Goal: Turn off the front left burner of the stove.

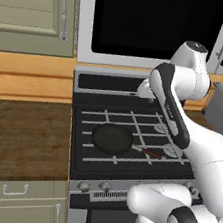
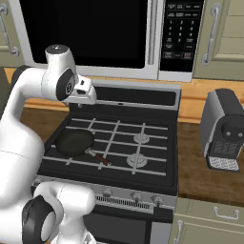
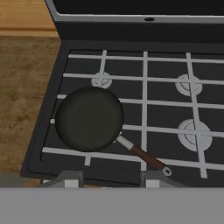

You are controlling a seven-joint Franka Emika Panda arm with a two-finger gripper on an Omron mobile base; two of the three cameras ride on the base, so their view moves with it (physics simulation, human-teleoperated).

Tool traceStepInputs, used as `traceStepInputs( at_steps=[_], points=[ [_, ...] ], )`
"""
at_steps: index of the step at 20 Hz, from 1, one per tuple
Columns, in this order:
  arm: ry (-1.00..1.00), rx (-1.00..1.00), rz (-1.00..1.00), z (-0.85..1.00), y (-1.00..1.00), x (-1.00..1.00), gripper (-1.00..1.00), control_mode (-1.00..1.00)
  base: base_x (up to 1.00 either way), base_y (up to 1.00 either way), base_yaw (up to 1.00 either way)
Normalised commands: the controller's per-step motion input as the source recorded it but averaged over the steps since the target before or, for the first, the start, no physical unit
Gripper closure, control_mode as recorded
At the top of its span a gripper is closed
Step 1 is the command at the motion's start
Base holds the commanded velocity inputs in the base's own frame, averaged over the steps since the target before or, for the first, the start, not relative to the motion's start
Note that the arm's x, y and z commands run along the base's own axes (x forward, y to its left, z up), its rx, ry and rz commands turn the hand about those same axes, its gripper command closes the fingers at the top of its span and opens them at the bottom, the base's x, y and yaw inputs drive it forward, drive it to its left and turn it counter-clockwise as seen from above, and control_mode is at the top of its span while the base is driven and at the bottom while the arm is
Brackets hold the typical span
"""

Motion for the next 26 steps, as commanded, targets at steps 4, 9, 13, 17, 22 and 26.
traceStepInputs(
  at_steps=[4,9,13,17,22,26],
  points=[
    [-0.01,-0.03,0.04,0.0,0.24,-0.27,-1.0,-1.0,0.0,0.0,0.0],
    [-0.04,-0.13,0.08,0.0,0.54,-0.5,-1.0,-1.0,0.0,0.0,0.0],
    [-0.02,-0.16,0.12,0.0,0.67,-0.53,-1.0,-1.0,0.0,0.0,0.0],
    [-0.03,-0.13,0.1,-0.04,0.61,-0.66,-1.0,-1.0,0.0,0.0,0.0],
    [-0.01,-0.17,0.09,-0.15,0.66,-0.69,-1.0,-1.0,0.0,0.0,0.0],
    [0.0,-0.19,0.11,-0.32,0.55,-0.59,-1.0,-1.0,0.0,0.0,0.0]
  ],
)
